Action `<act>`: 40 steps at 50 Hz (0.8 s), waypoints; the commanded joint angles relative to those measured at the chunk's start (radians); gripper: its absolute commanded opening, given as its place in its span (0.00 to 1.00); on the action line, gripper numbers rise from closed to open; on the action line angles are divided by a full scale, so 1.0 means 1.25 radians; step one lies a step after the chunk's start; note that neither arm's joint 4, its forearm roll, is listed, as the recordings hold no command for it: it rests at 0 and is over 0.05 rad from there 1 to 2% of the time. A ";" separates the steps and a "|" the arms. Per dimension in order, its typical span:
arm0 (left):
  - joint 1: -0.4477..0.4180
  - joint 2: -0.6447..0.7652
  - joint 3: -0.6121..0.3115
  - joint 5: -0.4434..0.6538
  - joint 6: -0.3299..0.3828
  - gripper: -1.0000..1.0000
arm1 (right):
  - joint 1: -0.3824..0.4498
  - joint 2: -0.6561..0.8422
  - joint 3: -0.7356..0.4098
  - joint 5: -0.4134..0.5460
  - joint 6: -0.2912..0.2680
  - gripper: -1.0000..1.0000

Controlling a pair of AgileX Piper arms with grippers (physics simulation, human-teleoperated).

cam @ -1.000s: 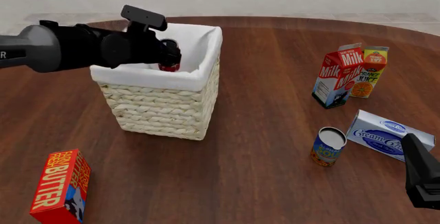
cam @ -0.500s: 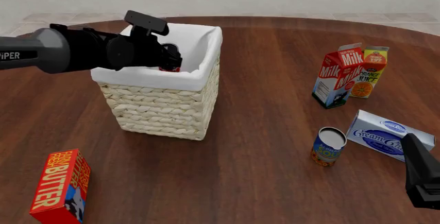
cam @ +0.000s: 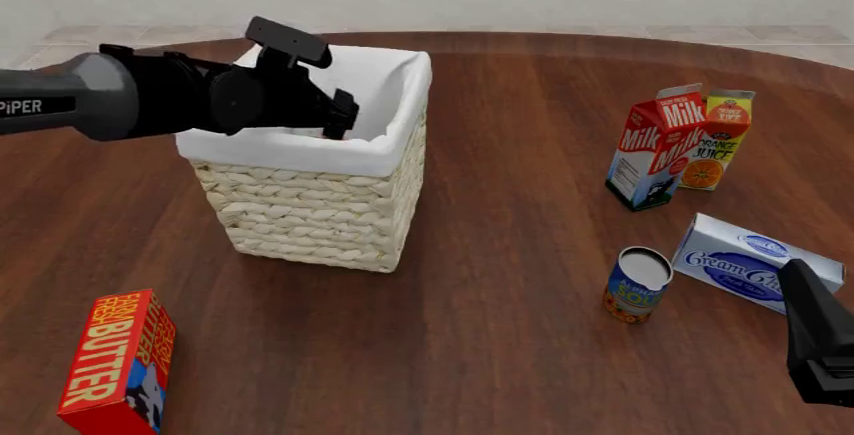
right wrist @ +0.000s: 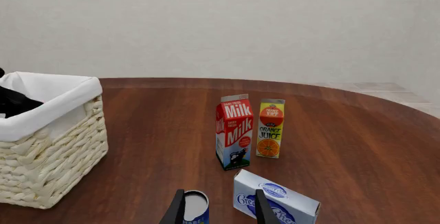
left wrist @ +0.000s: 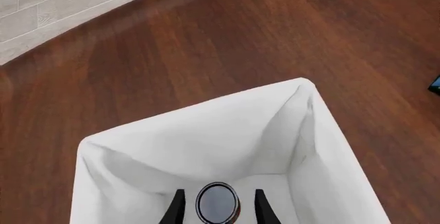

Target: Pick up the tomato sauce, and put it in the basket.

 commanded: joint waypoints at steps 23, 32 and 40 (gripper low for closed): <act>-0.007 -0.156 0.065 0.016 0.025 1.00 | 0.000 0.000 0.000 0.000 0.000 1.00; 0.003 -0.268 0.135 0.020 0.046 1.00 | 0.000 0.000 0.000 0.000 0.000 1.00; 0.005 -0.389 0.227 0.002 0.055 1.00 | 0.000 0.000 0.000 0.000 0.000 1.00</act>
